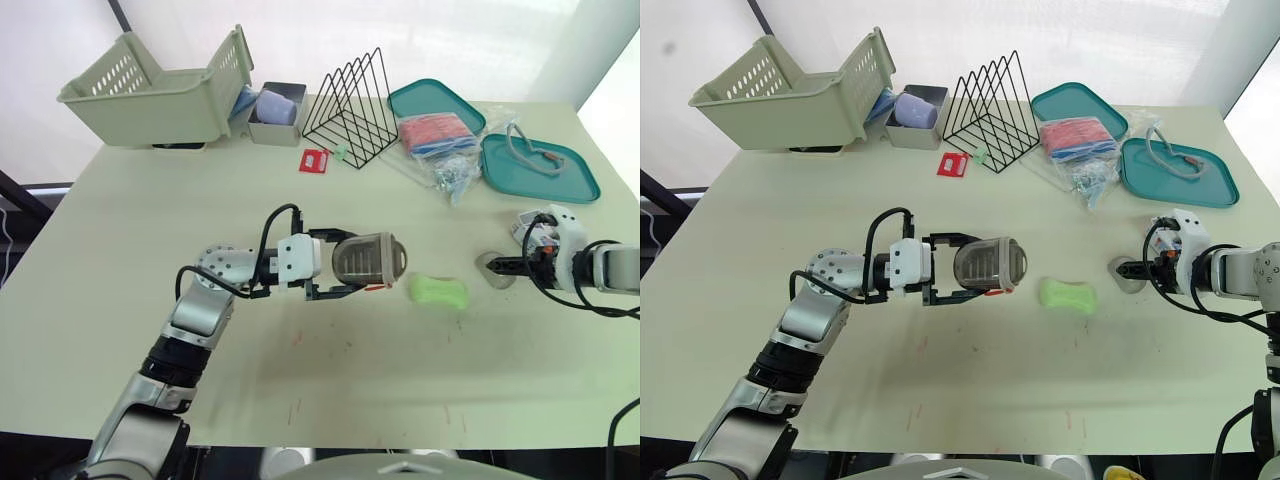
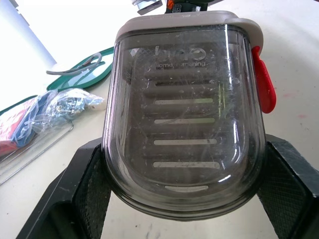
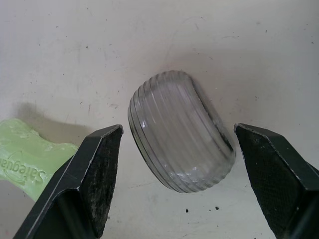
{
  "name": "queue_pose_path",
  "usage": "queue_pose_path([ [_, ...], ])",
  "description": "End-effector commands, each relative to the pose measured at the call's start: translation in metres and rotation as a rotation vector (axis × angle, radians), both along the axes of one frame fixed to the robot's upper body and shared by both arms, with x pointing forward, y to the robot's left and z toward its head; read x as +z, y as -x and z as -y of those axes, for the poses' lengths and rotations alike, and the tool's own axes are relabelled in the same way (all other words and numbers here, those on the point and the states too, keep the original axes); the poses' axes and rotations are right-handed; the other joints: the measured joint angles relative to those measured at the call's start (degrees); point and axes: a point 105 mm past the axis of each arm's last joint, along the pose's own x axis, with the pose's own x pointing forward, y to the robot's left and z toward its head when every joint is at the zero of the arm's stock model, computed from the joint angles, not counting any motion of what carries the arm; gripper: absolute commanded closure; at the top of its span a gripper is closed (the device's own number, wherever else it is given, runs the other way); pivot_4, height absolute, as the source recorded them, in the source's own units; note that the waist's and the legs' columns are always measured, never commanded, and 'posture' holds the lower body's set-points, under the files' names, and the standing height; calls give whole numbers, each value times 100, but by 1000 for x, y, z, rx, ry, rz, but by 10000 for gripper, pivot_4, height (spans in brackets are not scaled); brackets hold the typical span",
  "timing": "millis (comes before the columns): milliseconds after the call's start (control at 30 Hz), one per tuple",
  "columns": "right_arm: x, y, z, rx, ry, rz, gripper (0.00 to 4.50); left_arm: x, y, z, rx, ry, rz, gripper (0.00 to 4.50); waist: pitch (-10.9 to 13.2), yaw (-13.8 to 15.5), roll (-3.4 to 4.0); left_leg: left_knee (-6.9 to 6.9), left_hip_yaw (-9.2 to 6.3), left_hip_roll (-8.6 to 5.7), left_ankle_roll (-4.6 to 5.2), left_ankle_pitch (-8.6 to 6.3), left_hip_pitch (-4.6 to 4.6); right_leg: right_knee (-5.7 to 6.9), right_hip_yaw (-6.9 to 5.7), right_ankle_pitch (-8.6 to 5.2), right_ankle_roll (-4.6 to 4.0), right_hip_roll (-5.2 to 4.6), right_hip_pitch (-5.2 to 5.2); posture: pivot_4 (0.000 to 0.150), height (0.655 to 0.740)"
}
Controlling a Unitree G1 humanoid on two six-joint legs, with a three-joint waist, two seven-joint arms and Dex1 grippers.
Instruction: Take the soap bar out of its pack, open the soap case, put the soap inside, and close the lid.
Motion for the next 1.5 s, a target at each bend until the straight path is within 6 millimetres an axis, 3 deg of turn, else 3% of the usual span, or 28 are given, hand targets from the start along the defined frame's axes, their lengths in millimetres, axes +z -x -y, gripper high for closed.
queue_pose_path([
  [33, 8, 1, 3, 6, 6, 24, 935, 4, 0, -7, 11, 10, -5, 10511, 0, 0, 0, 0, 0, 0, 0, 0, 0, 0, 0, 0, 0, 0, 0, 1500, 7400],
  [67, 8, 1, 3, 6, 6, 23, 324, 5, 0, -5, 10, 21, -9, 5500, 0, 0, 0, 0, 0, 0, 0, 0, 0, 0, 0, 0, 0, 0, 0, 1500, 7400],
  [133, 8, 1, 4, 6, 6, 21, 0, 8, 1, -3, 8, 45, -14, 489, 0, 0, 0, 0, 0, 0, 0, 0, 0, 0, 0, 0, 0, 0, 0, 1500, 7400],
  [567, 9, -1, 6, 6, 14, 16, 0, 10, 3, -8, 37, 65, -54, 240, 0, 4, 0, 1, 0, 0, 0, 0, 0, 1, 0, 0, 0, 0, 0, 1500, 7400],
  [767, 11, -2, 8, 5, 17, 14, 0, 33, 9, -13, 5, 142, -98, 240, 0, 5, 0, 1, 0, 0, 0, 0, 0, 1, 0, 0, 0, 0, 0, 1500, 7400],
  [967, 26, -10, 4, 11, 17, 35, 0, 61, 16, -2, -2, 391, -148, 240, 0, 0, 0, 1, 0, 0, 0, 0, 0, 3, 0, 0, 0, 0, 0, 1500, 7400],
  [1167, 46, -25, -14, 40, 87, 30, 0, 70, 28, 1, 12, 637, -105, 240, 0, 4, 1, 3, 0, 0, 0, 0, -1, 4, 0, 0, 0, -1, 0, 1500, 7400],
  [1500, 53, -49, -40, 54, 256, -20, 0, 47, 60, -49, 272, 768, -88, 240, -8, -47, 14, 3, -12, 2, 0, 0, 4, 17, -5, -6, -4, 2, -1, 1500, 7400],
])
